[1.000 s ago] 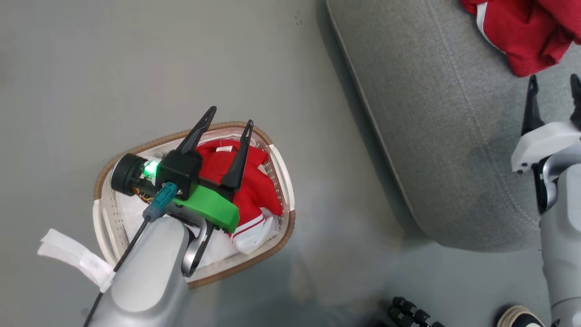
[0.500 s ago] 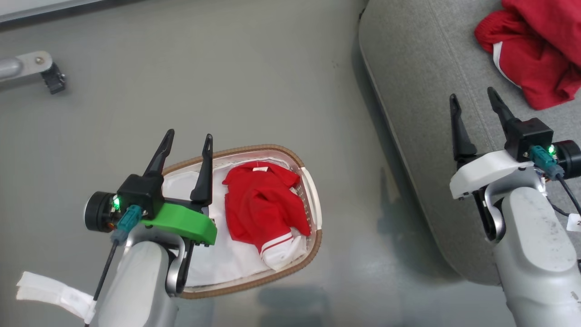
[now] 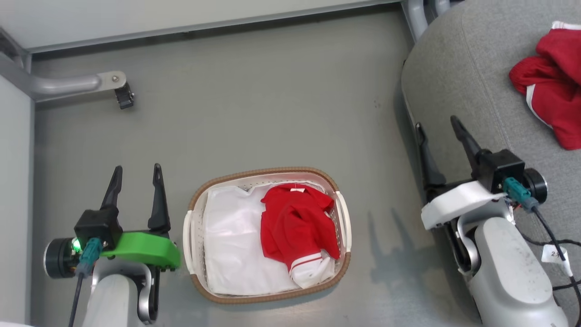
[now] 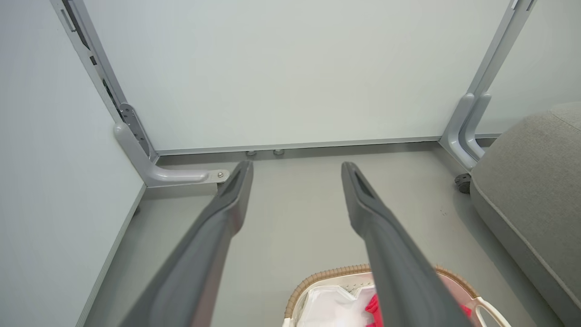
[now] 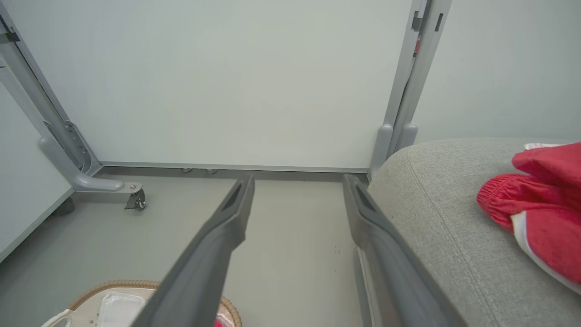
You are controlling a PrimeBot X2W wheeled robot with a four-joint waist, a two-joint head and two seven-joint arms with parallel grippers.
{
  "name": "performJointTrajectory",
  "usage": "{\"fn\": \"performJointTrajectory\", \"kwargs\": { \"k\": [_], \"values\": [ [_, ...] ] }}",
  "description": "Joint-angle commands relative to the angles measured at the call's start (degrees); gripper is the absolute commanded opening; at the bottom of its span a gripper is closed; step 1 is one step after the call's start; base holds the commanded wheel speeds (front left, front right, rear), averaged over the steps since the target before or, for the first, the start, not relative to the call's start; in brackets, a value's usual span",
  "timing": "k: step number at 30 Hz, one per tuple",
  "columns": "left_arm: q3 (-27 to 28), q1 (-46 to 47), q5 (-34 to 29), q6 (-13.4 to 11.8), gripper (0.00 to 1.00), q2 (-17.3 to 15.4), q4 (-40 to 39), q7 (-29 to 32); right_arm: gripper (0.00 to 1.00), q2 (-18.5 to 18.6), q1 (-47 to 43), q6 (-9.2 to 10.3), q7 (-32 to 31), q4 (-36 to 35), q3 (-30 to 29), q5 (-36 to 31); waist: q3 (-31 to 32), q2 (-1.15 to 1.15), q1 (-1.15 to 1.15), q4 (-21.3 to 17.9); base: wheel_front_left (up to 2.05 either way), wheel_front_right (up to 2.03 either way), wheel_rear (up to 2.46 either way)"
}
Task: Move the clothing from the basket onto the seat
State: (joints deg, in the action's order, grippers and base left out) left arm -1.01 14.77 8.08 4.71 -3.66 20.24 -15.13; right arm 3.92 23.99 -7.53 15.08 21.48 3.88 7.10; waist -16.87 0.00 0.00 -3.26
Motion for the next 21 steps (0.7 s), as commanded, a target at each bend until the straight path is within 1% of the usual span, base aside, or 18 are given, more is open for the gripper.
{"fn": "performJointTrajectory", "kwargs": {
  "k": [1,5,10,14,16,21],
  "values": [
    [0.68,-1.54,-0.48,-0.11,1.00,0.22,-0.45,-0.04,1.00,-0.07,-1.64,0.07,0.13,0.02,0.30,0.18,2.51,0.00,0.00,1.50,0.00,0.00,0.00],
    [1.98,-4.78,-1.08,-0.10,1.00,0.51,-1.12,-0.04,1.00,-0.21,-4.17,0.07,0.13,0.37,0.80,0.48,4.95,0.00,0.00,1.69,0.00,0.00,0.00],
    [1.83,-8.48,-1.55,0.22,1.00,0.65,-2.06,-0.04,1.00,-0.45,-7.46,0.07,0.13,0.44,0.69,0.81,7.34,0.00,0.00,2.11,0.00,0.00,0.00],
    [0.93,-10.80,0.01,-0.31,1.00,0.68,-2.00,-0.04,1.00,-0.52,-10.04,0.07,0.13,0.67,0.91,0.98,8.98,0.00,0.00,2.49,0.00,0.00,0.00],
    [0.81,-11.72,1.34,-0.34,1.00,0.66,-2.02,-0.04,1.00,-0.58,-11.26,0.07,0.13,0.97,1.02,1.11,9.83,0.00,0.00,2.64,0.00,0.00,0.00],
    [0.63,-13.93,2.45,-0.08,1.00,0.68,-2.21,-0.03,1.00,-0.68,-14.15,0.07,0.13,2.07,1.22,1.29,11.51,0.00,0.00,2.94,0.00,0.00,0.00]
  ]
}}
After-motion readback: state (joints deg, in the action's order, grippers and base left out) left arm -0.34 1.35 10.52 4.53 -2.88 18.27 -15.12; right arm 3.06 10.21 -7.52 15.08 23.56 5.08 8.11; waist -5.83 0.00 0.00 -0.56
